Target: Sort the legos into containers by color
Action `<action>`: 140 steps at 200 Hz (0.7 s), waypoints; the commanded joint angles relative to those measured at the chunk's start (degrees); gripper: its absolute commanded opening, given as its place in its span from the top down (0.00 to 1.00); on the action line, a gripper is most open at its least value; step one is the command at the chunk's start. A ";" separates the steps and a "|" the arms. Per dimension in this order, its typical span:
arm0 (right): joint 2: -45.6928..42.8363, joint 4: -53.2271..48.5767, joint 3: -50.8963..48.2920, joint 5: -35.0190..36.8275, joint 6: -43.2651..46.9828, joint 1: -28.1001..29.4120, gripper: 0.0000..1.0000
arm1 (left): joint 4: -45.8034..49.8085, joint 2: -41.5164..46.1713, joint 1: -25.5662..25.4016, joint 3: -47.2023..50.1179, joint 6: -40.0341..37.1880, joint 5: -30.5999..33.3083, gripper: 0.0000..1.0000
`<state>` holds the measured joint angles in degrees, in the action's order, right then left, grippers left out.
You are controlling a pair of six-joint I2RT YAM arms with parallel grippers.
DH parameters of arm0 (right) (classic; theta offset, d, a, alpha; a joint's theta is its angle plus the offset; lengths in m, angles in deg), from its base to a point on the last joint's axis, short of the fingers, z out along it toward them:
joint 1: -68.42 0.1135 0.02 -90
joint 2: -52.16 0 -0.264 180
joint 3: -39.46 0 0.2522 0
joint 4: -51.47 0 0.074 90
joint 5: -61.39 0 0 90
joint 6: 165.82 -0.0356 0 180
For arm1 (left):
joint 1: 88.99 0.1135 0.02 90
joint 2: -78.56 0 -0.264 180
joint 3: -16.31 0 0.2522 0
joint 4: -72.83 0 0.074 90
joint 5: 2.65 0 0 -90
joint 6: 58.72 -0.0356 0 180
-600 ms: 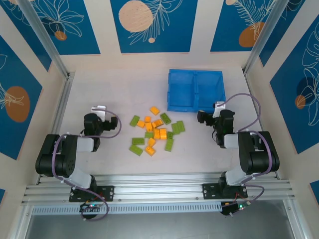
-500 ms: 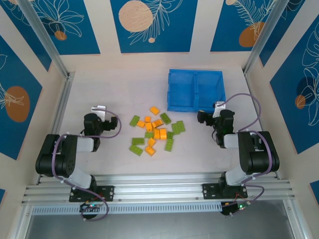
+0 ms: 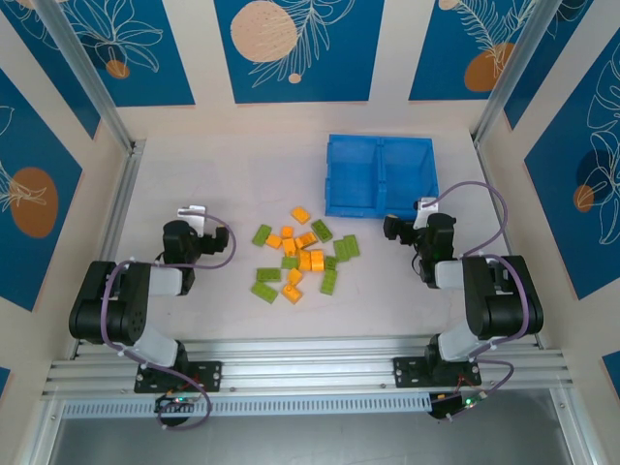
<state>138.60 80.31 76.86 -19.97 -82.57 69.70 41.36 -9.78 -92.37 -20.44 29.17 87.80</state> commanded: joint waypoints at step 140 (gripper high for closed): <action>-14.76 -74.52 20.98 -4.13 -44.15 34.91 0.01 | 69.68 43.28 -25.47 -28.07 -2.21 -16.45 0.00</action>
<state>119.73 7.47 98.95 -24.36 -120.29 99.91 88.33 32.19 -115.47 -41.70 32.40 81.77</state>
